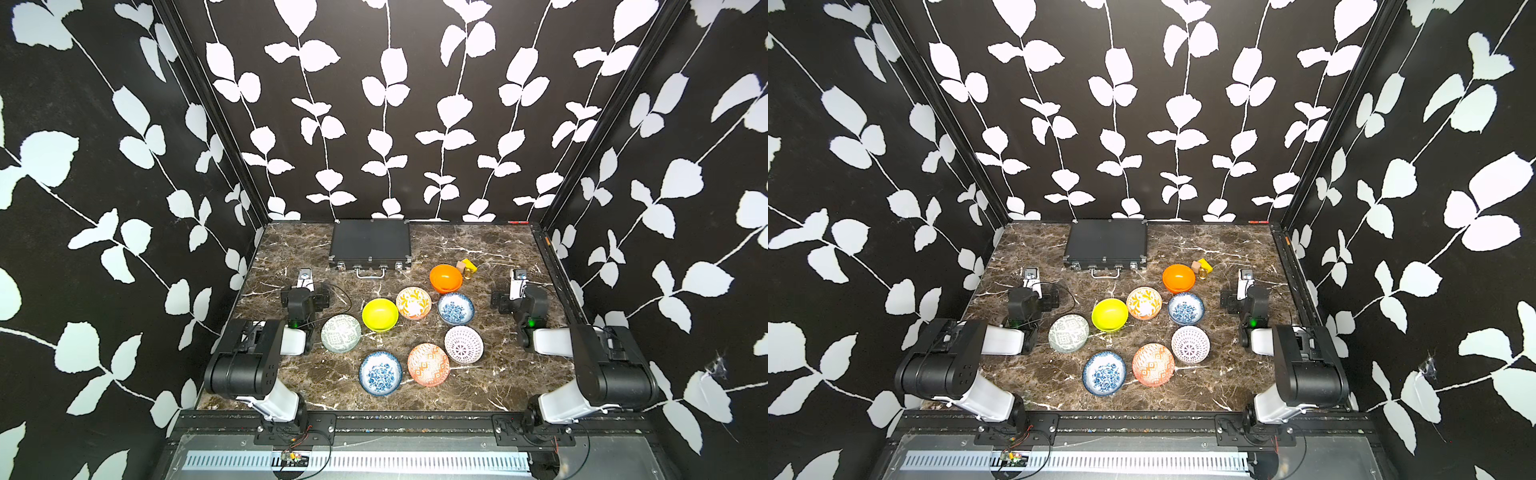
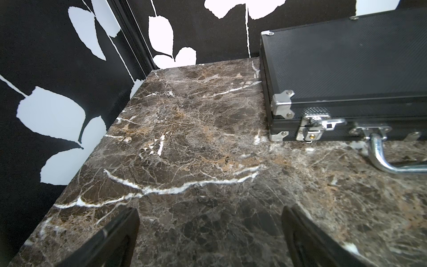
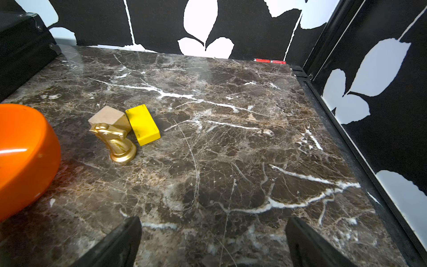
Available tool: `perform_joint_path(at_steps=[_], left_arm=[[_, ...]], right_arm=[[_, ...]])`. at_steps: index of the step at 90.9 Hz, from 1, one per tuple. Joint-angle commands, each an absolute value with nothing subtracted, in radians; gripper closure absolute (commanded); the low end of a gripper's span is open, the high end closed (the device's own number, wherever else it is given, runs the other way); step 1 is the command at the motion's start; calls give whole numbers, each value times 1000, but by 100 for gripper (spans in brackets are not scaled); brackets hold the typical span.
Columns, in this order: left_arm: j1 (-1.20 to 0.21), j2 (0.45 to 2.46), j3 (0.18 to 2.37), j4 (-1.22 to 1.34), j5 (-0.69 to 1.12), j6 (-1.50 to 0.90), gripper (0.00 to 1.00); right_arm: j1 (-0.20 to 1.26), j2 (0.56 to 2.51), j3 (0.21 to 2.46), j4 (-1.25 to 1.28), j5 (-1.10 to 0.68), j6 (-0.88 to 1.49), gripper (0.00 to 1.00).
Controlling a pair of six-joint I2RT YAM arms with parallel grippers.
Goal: Stack the bowls
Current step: Pick up the bowl from the center of the board.
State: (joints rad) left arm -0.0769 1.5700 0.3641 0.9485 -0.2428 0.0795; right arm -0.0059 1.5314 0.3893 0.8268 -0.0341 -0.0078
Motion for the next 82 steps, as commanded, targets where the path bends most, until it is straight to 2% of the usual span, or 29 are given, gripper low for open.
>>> perform_joint_path(at_steps=[1, 19, 47, 63, 73, 82], left_arm=[[-72, 1558, 359, 989, -232, 89, 1], [-84, 1511, 316, 1038, -248, 97, 1], [-84, 1326, 392, 689, -358, 35, 1], [-84, 1222, 513, 385, -463, -96, 1], [-84, 1186, 696, -6, -642, -258, 1], [-85, 1156, 841, -335, -663, -310, 1]], right_arm=[[13, 1529, 392, 874, 4, -17, 1], [41, 1515, 335, 964, 23, -46, 1], [49, 1408, 282, 962, 120, -19, 1], [49, 1240, 391, 591, 206, 28, 1], [48, 1104, 471, 362, 268, 117, 1], [46, 990, 559, 115, 357, 264, 1]])
